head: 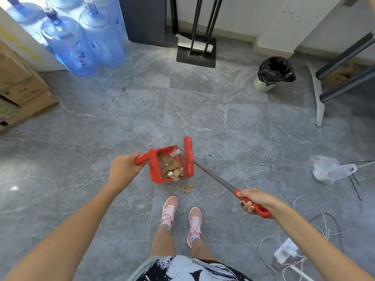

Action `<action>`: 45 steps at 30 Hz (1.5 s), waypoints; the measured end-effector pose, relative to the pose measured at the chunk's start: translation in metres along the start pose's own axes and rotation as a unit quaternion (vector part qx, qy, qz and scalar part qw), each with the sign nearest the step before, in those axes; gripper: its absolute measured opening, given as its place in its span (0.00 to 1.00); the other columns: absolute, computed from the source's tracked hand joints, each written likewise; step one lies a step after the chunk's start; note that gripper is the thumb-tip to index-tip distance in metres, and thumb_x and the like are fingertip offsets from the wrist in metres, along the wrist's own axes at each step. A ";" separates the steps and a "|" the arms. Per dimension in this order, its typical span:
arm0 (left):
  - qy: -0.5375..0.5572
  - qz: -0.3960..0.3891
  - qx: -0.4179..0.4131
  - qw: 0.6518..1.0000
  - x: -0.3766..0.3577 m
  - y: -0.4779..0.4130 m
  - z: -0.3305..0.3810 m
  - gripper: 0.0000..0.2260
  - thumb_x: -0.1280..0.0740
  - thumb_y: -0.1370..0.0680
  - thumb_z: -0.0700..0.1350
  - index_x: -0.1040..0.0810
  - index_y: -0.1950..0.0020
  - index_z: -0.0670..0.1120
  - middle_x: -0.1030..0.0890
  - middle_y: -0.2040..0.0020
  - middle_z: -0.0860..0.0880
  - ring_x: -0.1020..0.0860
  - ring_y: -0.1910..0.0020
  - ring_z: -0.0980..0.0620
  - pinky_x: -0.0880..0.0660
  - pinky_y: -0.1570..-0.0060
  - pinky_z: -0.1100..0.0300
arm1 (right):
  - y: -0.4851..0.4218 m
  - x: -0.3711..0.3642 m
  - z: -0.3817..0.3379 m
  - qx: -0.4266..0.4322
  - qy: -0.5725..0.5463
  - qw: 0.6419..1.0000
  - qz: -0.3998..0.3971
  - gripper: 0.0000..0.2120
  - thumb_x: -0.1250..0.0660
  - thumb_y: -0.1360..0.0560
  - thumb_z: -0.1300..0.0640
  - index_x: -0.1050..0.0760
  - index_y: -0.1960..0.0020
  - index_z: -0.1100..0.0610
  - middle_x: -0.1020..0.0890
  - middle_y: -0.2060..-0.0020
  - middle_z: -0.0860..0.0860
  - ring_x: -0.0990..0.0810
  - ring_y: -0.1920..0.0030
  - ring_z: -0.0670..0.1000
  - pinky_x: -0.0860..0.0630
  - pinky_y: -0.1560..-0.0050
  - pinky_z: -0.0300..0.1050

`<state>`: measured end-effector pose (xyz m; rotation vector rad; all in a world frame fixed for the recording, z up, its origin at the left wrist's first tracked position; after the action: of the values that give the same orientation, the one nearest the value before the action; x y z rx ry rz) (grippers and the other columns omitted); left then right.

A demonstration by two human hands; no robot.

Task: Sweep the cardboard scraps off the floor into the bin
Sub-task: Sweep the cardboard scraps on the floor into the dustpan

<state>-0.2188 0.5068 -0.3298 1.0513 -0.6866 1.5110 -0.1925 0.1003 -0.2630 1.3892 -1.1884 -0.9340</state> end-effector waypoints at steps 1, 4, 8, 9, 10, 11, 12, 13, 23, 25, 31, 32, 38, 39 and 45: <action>0.003 0.004 0.007 1.000 0.002 0.000 0.001 0.22 0.26 0.29 0.56 0.33 0.71 0.46 0.30 0.78 0.50 0.29 0.78 0.45 0.40 0.76 0.61 | 0.001 0.006 -0.004 0.000 -0.001 1.000 0.003 0.04 0.41 0.20 0.64 0.33 0.54 0.60 0.32 0.70 0.55 0.37 0.86 0.43 0.39 0.87 0.30; 0.004 0.013 0.032 0.999 0.007 0.003 0.003 0.20 0.26 0.29 0.56 0.29 0.69 0.44 0.25 0.76 0.46 0.25 0.75 0.42 0.37 0.74 0.59 | 0.003 0.021 -0.015 0.002 -0.005 1.000 0.005 0.05 0.41 0.20 0.64 0.33 0.56 0.62 0.32 0.69 0.56 0.36 0.85 0.43 0.38 0.87 0.30; 0.001 0.018 0.053 0.998 0.014 0.004 0.005 0.19 0.26 0.29 0.55 0.27 0.67 0.43 0.24 0.74 0.45 0.25 0.74 0.41 0.35 0.73 0.58 | 0.003 0.033 -0.023 0.009 -0.017 1.000 0.008 0.04 0.41 0.20 0.65 0.33 0.54 0.63 0.32 0.69 0.56 0.36 0.85 0.44 0.38 0.87 0.30; -0.001 0.018 0.056 0.998 0.015 0.005 0.004 0.19 0.26 0.29 0.55 0.28 0.68 0.43 0.24 0.75 0.46 0.26 0.74 0.42 0.35 0.73 0.58 | 0.002 0.035 -0.024 0.011 -0.020 1.000 0.009 0.04 0.42 0.20 0.65 0.33 0.54 0.63 0.32 0.69 0.55 0.36 0.85 0.44 0.38 0.87 0.30; -0.001 0.014 0.058 0.998 0.016 0.005 0.002 0.20 0.27 0.29 0.56 0.29 0.68 0.43 0.25 0.75 0.47 0.27 0.75 0.43 0.36 0.74 0.58 | 0.001 0.036 -0.026 0.013 -0.021 1.000 0.011 0.05 0.42 0.20 0.65 0.33 0.55 0.63 0.32 0.69 0.56 0.36 0.85 0.44 0.38 0.87 0.30; -0.001 0.011 0.057 0.998 0.017 0.005 0.001 0.21 0.27 0.29 0.56 0.30 0.68 0.43 0.26 0.76 0.47 0.28 0.75 0.44 0.36 0.74 0.58 | -0.001 0.037 -0.028 0.015 -0.019 1.000 0.017 0.05 0.42 0.20 0.65 0.34 0.56 0.63 0.32 0.69 0.56 0.36 0.86 0.44 0.38 0.87 0.30; -0.001 0.006 0.054 0.999 0.018 0.005 0.000 0.21 0.27 0.29 0.56 0.30 0.69 0.43 0.28 0.77 0.48 0.28 0.76 0.44 0.37 0.75 0.58 | -0.003 0.037 -0.030 0.018 -0.012 0.999 0.024 0.06 0.41 0.20 0.65 0.34 0.56 0.62 0.32 0.69 0.56 0.36 0.86 0.44 0.38 0.87 0.30; -0.002 0.002 0.052 0.999 0.019 0.006 0.000 0.21 0.27 0.29 0.56 0.31 0.69 0.44 0.29 0.77 0.49 0.29 0.76 0.45 0.37 0.75 0.58 | -0.006 0.036 -0.032 0.022 0.001 0.999 0.034 0.06 0.41 0.21 0.65 0.34 0.57 0.62 0.32 0.69 0.56 0.36 0.86 0.44 0.37 0.87 0.31; -0.009 0.004 0.089 0.996 0.006 0.037 -0.005 0.22 0.27 0.28 0.56 0.31 0.70 0.43 0.32 0.79 0.51 0.30 0.79 0.45 0.37 0.77 0.58 | -0.047 0.017 -0.040 0.095 0.211 0.966 0.112 0.05 0.43 0.23 0.68 0.30 0.49 0.63 0.32 0.74 0.55 0.34 0.86 0.46 0.36 0.82 0.32; 0.000 0.010 0.114 0.993 0.002 0.047 -0.005 0.21 0.28 0.27 0.57 0.30 0.70 0.43 0.31 0.79 0.50 0.29 0.79 0.46 0.36 0.77 0.58 | -0.059 0.011 -0.042 0.119 0.269 0.946 0.136 0.05 0.42 0.24 0.67 0.28 0.51 0.64 0.30 0.76 0.56 0.33 0.82 0.50 0.34 0.79 0.36; 0.000 0.026 0.158 0.987 -0.008 0.076 0.002 0.20 0.29 0.28 0.58 0.32 0.70 0.48 0.29 0.78 0.50 0.28 0.77 0.45 0.33 0.75 0.58 | -0.093 -0.012 -0.056 0.179 0.415 0.876 0.166 0.05 0.39 0.25 0.65 0.29 0.59 0.61 0.29 0.73 0.56 0.30 0.77 0.52 0.33 0.77 0.40; 0.004 0.030 0.163 0.986 -0.009 0.080 0.003 0.21 0.29 0.28 0.58 0.33 0.70 0.48 0.30 0.78 0.50 0.28 0.77 0.45 0.34 0.75 0.58 | -0.099 -0.015 -0.056 0.184 0.435 0.865 0.171 0.04 0.38 0.25 0.65 0.29 0.58 0.61 0.28 0.71 0.57 0.30 0.76 0.53 0.32 0.76 0.41; 0.019 0.054 0.199 0.978 -0.020 0.107 0.012 0.18 0.29 0.28 0.59 0.32 0.68 0.50 0.28 0.76 0.51 0.28 0.76 0.49 0.36 0.75 0.58 | -0.117 -0.020 -0.046 0.183 0.558 0.793 0.162 0.11 0.39 0.24 0.67 0.25 0.43 0.65 0.23 0.54 0.61 0.22 0.60 0.59 0.26 0.69 0.47; 0.020 0.057 0.200 0.978 -0.021 0.111 0.015 0.18 0.29 0.28 0.58 0.32 0.68 0.51 0.29 0.77 0.51 0.29 0.76 0.49 0.37 0.75 0.59 | -0.119 -0.016 -0.040 0.180 0.575 0.782 0.157 0.12 0.40 0.24 0.66 0.25 0.42 0.65 0.22 0.52 0.61 0.21 0.57 0.60 0.25 0.66 0.48; -0.002 0.054 0.203 0.978 -0.033 0.135 0.031 0.19 0.28 0.29 0.57 0.30 0.69 0.48 0.32 0.78 0.52 0.30 0.78 0.48 0.37 0.76 0.59 | -0.120 0.028 0.014 0.175 0.651 0.724 0.145 0.14 0.41 0.23 0.63 0.28 0.39 0.62 0.22 0.41 0.62 0.22 0.42 0.61 0.23 0.46 0.51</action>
<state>-0.3428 0.4359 -0.3291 1.3397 -0.4510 1.7908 -0.1803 0.0669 -0.3816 1.5695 -0.3946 0.5830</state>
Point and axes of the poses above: each hand's wrist, its own y-axis away from the middle knuckle, its own x-axis out of the back of the hand, z = x × y, the point moved 2 cm from there along -y, towards the middle knuckle
